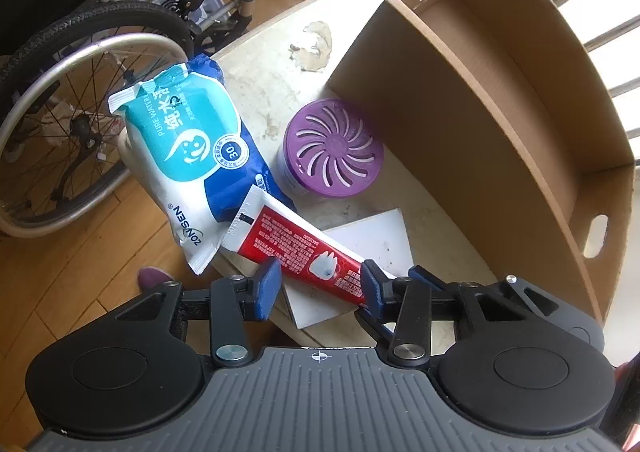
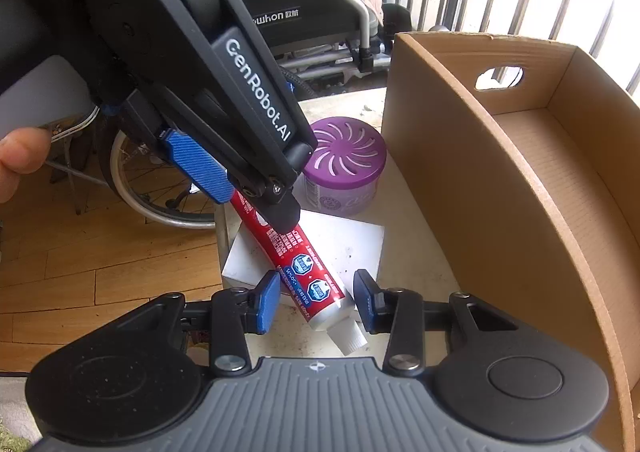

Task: Organize objects
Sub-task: 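Close the left gripper on the red toothpaste tube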

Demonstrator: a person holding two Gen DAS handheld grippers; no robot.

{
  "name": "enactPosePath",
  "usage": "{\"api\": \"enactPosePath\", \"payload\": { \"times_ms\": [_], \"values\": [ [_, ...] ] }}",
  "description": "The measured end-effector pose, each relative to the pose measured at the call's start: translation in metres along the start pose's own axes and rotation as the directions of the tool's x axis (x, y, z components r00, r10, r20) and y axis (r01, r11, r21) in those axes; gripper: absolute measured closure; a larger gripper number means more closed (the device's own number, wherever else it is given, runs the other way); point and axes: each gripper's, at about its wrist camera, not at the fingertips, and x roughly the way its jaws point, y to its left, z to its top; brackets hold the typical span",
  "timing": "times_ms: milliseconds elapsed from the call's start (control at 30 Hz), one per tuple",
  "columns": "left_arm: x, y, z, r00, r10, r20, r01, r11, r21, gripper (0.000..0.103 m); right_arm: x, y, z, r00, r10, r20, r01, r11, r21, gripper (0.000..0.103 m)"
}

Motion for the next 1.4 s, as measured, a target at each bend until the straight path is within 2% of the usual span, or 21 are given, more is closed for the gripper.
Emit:
{"api": "enactPosePath", "payload": {
  "times_ms": [200, 400, 700, 833, 967, 1167, 1400],
  "values": [
    [0.006, 0.000, 0.004, 1.000, -0.015, -0.013, 0.014, 0.999, -0.039, 0.062, -0.003, -0.015, -0.002, 0.997, 0.076, -0.008, -0.074, 0.990, 0.117, 0.066],
    [0.012, -0.004, 0.006, 1.000, 0.026, -0.016, -0.027, 0.997, -0.069, 0.062, -0.005, -0.023, -0.005, 0.993, 0.117, 0.001, -0.115, 0.974, 0.194, 0.070],
    [0.013, -0.014, 0.005, 0.998, 0.067, -0.005, -0.068, 0.997, -0.038, 0.062, 0.001, -0.013, 0.000, 0.994, 0.100, -0.033, -0.096, 0.989, 0.116, 0.066],
    [0.014, -0.015, 0.008, 0.997, 0.075, -0.012, -0.075, 0.997, -0.036, 0.062, 0.000, -0.012, 0.000, 0.994, 0.105, -0.026, -0.102, 0.990, 0.100, 0.068],
    [0.018, -0.015, 0.007, 0.997, 0.073, -0.039, -0.074, 0.996, -0.040, 0.061, -0.003, -0.023, -0.005, 0.984, 0.176, -0.030, -0.168, 0.970, 0.178, 0.071],
    [0.023, -0.016, 0.000, 0.996, 0.062, -0.069, -0.066, 0.996, -0.055, 0.061, -0.011, -0.027, -0.011, 0.973, 0.229, -0.018, -0.217, 0.941, 0.260, 0.074],
    [0.019, -0.014, -0.007, 0.997, 0.064, -0.051, -0.068, 0.993, -0.092, 0.069, -0.018, -0.028, -0.017, 0.965, 0.261, 0.002, -0.248, 0.915, 0.317, 0.075]
  ]
}}
